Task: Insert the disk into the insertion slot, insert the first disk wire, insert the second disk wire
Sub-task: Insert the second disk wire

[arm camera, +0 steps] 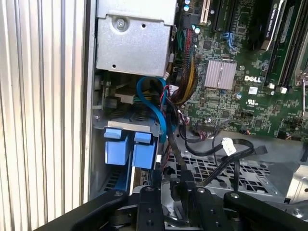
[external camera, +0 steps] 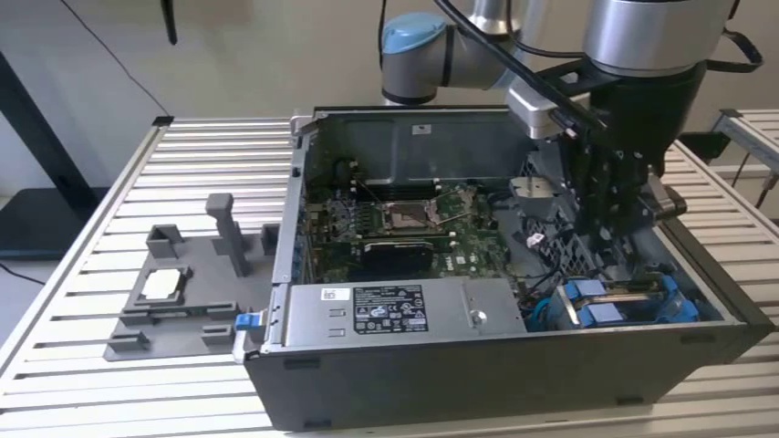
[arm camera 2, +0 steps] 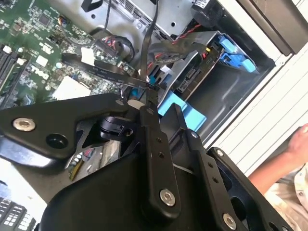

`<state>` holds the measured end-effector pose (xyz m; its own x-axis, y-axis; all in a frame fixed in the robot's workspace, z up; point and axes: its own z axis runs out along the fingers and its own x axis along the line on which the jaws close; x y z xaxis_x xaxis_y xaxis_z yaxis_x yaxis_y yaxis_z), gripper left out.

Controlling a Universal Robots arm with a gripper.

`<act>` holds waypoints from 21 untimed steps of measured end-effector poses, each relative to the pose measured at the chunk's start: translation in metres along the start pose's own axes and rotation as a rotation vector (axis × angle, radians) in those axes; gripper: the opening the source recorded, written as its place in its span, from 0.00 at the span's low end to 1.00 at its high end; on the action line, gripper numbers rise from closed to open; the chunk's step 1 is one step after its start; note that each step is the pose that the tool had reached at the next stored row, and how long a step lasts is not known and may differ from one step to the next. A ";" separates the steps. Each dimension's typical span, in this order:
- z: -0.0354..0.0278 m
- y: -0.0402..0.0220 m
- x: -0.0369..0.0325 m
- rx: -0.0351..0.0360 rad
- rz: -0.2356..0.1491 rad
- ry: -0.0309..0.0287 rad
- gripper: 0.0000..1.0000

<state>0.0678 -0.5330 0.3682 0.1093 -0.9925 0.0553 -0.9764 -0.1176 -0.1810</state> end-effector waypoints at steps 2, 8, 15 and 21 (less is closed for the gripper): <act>0.0014 0.0002 -0.0010 0.0070 0.000 0.0023 0.31; 0.0032 0.0005 -0.0013 0.0279 0.004 0.0058 0.29; 0.0041 0.0004 -0.0005 0.0326 0.010 0.0071 0.16; 0.0075 -0.0042 0.0057 0.0287 0.011 0.0028 0.16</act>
<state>0.0739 -0.5384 0.3619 0.0984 -0.9936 0.0559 -0.9718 -0.1080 -0.2097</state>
